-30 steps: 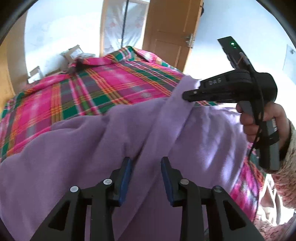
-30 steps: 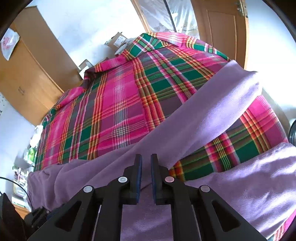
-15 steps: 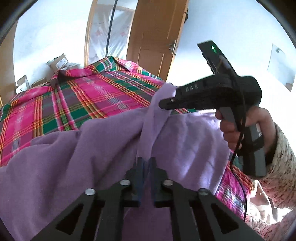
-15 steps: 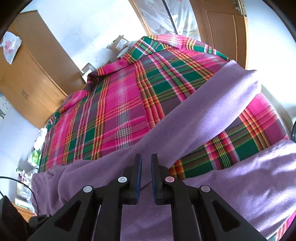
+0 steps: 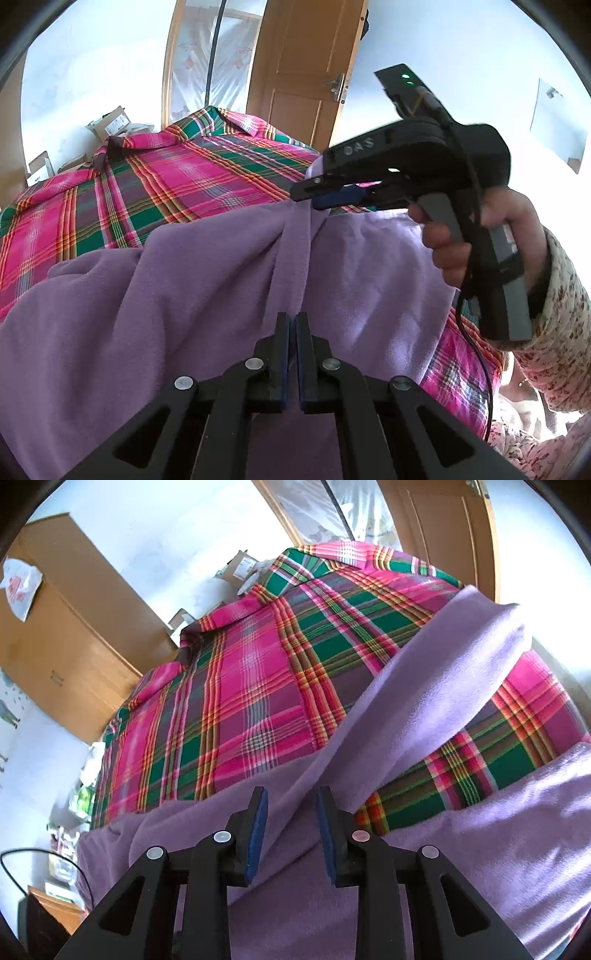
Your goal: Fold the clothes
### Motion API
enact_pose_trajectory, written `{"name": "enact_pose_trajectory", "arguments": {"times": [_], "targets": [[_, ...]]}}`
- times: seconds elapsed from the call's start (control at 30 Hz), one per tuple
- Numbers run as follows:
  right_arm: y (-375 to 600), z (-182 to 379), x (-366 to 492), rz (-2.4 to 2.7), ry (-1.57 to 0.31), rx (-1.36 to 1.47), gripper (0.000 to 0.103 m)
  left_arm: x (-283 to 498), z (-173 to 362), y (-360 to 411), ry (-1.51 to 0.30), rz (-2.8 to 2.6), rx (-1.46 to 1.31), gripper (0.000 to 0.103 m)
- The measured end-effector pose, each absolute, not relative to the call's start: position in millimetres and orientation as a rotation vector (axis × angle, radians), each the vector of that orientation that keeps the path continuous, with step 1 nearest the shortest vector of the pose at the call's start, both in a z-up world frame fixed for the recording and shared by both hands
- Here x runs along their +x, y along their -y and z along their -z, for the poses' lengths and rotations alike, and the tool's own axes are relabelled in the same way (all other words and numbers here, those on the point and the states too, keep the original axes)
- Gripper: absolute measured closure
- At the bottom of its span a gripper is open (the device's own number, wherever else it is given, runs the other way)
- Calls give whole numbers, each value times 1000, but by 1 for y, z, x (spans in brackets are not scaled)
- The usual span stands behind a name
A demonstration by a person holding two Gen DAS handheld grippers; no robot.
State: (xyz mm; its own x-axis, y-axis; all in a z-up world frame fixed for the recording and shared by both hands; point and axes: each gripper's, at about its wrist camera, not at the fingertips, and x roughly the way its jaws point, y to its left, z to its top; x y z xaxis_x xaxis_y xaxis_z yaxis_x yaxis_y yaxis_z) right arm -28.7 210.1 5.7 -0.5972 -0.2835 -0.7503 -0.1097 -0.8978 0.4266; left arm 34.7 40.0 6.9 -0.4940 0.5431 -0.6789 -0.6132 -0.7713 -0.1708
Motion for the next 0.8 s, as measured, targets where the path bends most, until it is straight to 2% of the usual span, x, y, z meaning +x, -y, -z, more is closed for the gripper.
{"name": "enact_pose_trajectory", "arguments": {"times": [0.27, 0.33, 0.5, 0.57, 0.63, 0.8], "targets": [[-206, 0, -44, 2642, 690, 1423, 76, 40, -7, -38, -120, -2244, -979, 100], [-207, 2, -45, 2660, 695, 1448, 92, 40, -7, -37, -115, -2245, -979, 100], [-212, 2, -39, 2672, 712, 1408, 99, 41, -7, -36, -130, -2266, -991, 99], [-215, 0, -34, 2679, 725, 1374, 100, 43, -4, -36, -140, -2274, -1013, 92], [-219, -3, -29, 2688, 741, 1336, 100, 48, -2, -36, -167, -2282, -1034, 79], [-224, -12, -15, 2718, 764, 1254, 100, 59, 1, -37, -217, -2304, -1044, 76]]}}
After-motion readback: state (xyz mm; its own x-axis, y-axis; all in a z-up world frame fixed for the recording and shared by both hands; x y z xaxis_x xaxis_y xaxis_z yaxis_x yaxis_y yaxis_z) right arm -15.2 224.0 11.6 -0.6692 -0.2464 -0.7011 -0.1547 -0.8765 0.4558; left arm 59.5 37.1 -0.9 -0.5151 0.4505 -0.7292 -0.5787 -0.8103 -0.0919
